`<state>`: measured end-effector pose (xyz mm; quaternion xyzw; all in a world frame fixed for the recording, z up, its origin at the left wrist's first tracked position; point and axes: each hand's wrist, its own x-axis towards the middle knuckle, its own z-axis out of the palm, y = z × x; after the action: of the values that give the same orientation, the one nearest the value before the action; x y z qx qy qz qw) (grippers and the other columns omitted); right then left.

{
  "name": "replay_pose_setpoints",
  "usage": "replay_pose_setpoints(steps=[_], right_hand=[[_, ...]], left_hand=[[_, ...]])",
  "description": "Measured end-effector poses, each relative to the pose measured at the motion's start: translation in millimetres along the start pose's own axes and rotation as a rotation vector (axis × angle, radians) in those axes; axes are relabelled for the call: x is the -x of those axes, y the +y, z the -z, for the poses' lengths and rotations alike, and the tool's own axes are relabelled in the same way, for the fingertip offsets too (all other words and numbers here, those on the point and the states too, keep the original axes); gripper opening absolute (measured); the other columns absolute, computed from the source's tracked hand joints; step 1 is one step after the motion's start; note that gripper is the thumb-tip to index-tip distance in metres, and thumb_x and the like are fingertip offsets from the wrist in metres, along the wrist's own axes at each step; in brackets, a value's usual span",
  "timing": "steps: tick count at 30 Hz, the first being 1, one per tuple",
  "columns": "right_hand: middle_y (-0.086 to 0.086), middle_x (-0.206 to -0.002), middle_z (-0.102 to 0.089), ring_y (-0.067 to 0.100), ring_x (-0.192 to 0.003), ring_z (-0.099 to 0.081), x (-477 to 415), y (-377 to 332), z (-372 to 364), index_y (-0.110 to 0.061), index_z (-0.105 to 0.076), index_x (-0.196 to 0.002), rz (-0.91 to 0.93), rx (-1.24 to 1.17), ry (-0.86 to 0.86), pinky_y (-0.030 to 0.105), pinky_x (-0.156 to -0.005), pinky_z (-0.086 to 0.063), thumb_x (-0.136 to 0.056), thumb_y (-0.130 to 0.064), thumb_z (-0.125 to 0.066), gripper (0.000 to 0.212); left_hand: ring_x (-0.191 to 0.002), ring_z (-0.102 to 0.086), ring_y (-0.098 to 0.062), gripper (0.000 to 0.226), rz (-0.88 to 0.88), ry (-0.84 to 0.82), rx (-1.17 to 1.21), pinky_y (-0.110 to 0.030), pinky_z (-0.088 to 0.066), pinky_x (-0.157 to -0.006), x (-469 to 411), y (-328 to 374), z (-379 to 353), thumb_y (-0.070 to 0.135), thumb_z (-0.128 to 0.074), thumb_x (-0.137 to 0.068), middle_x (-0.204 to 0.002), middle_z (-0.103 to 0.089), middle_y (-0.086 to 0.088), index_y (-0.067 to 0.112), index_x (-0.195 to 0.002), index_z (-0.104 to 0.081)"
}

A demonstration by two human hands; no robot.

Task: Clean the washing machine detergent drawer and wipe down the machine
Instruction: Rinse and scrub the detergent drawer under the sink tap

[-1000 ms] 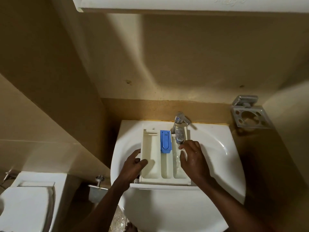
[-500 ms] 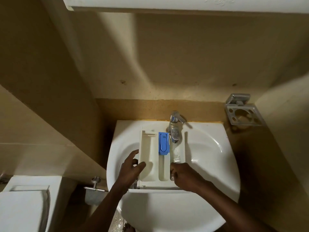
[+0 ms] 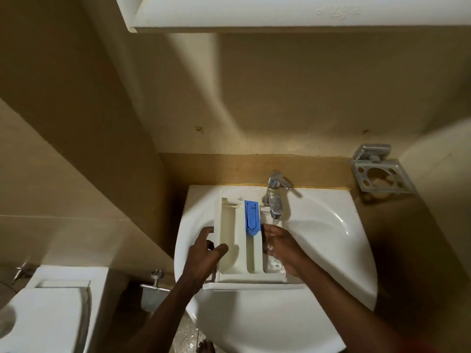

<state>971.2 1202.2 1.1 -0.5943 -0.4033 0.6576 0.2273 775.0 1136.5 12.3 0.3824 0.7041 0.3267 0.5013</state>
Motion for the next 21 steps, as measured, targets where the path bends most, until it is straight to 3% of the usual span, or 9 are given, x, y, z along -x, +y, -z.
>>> replay_pose_setpoints(steps=[2,4,6,9,13,15,17,19,21], right_hand=[[0.008,-0.120,-0.067,0.020,-0.098,-0.064,1,-7,10,-0.022,-0.062,-0.119,-0.018,0.186,0.040,0.040,-0.090,-0.054,-0.089,-0.003,-0.040,0.042],[0.001,-0.125,-0.063,0.019,-0.108,-0.062,5,-14,17,-0.027,-0.059,-0.125,0.056,0.403,0.151,0.035,-0.093,-0.052,-0.089,-0.011,-0.043,0.042],[-0.006,-0.122,-0.061,0.018,-0.110,-0.061,14,-14,20,-0.027,-0.059,-0.126,0.109,0.484,0.211,0.028,-0.088,-0.051,-0.090,-0.012,-0.045,0.041],[-0.005,-0.119,-0.062,0.019,-0.107,-0.063,21,-4,24,-0.023,-0.059,-0.126,0.091,0.474,0.211,0.031,-0.093,-0.051,-0.090,-0.011,-0.045,0.040],[0.010,-0.106,-0.067,0.024,-0.100,-0.065,21,3,36,-0.002,-0.057,-0.121,0.011,-0.064,0.201,0.039,-0.099,-0.050,-0.093,0.002,-0.049,0.030],[0.017,-0.107,-0.067,0.027,-0.102,-0.066,23,2,38,0.000,-0.058,-0.117,0.006,-0.307,0.201,0.034,-0.093,-0.051,-0.092,0.004,-0.051,0.026],[0.016,-0.106,-0.070,0.026,-0.098,-0.069,26,2,38,-0.002,-0.062,-0.113,0.051,-0.351,0.258,0.032,-0.087,-0.054,-0.093,0.003,-0.049,0.025],[0.007,-0.103,-0.071,0.022,-0.093,-0.069,27,-1,37,-0.011,-0.066,-0.104,0.156,-0.124,0.422,0.032,-0.083,-0.055,-0.090,0.000,-0.049,0.025],[-0.003,-0.109,-0.065,0.019,-0.103,-0.060,29,-6,40,-0.020,-0.064,-0.103,0.264,0.207,0.587,0.029,-0.087,-0.049,-0.088,-0.008,-0.056,0.021]], left_hand=[[-0.073,-0.066,-0.027,0.038,0.019,-0.022,0.003,-0.024,-0.047,-0.051,-1,1,4,0.019,-0.064,-0.087,-0.093,-0.070,-0.014,0.025,-0.123,-0.051],[-0.072,-0.066,-0.029,0.036,0.047,-0.059,0.010,-0.026,-0.047,-0.052,-2,1,3,0.023,-0.064,-0.086,-0.094,-0.072,-0.015,0.025,-0.120,-0.053],[-0.064,-0.059,-0.020,0.032,0.053,-0.093,0.016,-0.022,-0.044,-0.049,0,1,-1,0.023,-0.064,-0.090,-0.093,-0.071,-0.016,0.026,-0.120,-0.054],[-0.068,-0.059,-0.019,0.042,0.003,-0.117,0.028,-0.022,-0.043,-0.049,1,4,-12,0.035,-0.068,-0.084,-0.095,-0.069,-0.015,0.030,-0.122,-0.052],[-0.083,-0.068,-0.027,0.054,-0.016,-0.078,0.066,-0.027,-0.049,-0.056,2,-1,-25,0.045,-0.067,-0.073,-0.098,-0.066,-0.015,0.035,-0.123,-0.049],[-0.089,-0.069,-0.028,0.049,-0.006,-0.090,0.086,-0.031,-0.054,-0.061,4,-8,-29,0.036,-0.068,-0.082,-0.100,-0.068,-0.013,0.033,-0.127,-0.048],[-0.088,-0.069,-0.024,0.041,0.018,-0.117,0.096,-0.029,-0.056,-0.060,5,-13,-33,0.022,-0.063,-0.093,-0.103,-0.068,-0.012,0.029,-0.130,-0.046],[-0.081,-0.066,-0.018,0.040,0.034,-0.142,0.101,-0.019,-0.051,-0.052,5,-13,-34,0.016,-0.058,-0.095,-0.103,-0.068,-0.013,0.029,-0.131,-0.046],[-0.076,-0.065,-0.014,0.040,0.036,-0.154,0.112,-0.016,-0.048,-0.050,4,-13,-32,0.015,-0.056,-0.096,-0.100,-0.068,-0.012,0.027,-0.133,-0.046]])
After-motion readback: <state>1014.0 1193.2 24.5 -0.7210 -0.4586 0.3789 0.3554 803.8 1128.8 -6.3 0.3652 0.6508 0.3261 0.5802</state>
